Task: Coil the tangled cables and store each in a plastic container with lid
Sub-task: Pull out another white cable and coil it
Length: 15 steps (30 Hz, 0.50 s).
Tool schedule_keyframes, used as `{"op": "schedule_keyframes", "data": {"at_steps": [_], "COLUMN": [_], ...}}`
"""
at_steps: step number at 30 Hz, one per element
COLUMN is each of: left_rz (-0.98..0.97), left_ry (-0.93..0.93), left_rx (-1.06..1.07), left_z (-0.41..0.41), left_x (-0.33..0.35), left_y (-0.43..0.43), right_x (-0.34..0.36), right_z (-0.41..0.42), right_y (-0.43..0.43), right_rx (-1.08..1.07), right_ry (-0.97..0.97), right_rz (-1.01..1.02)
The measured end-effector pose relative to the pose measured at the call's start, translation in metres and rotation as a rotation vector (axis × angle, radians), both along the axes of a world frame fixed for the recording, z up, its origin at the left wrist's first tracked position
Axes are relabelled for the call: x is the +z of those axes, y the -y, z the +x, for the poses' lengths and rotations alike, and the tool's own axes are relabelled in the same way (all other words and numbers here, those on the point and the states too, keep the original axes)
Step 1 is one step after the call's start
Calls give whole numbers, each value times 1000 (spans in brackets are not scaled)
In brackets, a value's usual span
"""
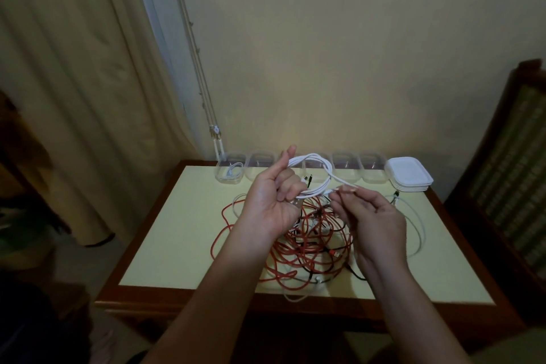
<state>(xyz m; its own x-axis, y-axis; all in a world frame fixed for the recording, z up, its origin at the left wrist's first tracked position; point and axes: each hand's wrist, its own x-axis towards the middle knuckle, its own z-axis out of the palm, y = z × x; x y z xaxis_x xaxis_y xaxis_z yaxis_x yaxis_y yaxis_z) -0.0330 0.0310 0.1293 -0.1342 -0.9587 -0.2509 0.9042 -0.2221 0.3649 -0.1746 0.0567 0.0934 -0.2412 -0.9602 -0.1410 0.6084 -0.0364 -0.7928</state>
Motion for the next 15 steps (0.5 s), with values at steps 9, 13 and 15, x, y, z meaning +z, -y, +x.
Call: {"op": "schedule_keyframes", "data": {"at_steps": [9,13,15], "left_rz": [42,39,28], "left_ry": [95,212,250], "left_rx": [112,177,174], "left_z": [-11,-8,-9], "left_x": [-4,-8,-6], "left_y": [2,6,3], "right_x": [1,1,2], "right_z": [19,23,22], "right_y": [-6,-8,-8], "right_rx": [206,312,322], "right_ry": [196,131,106], "right_rz": [63,47,50]}}
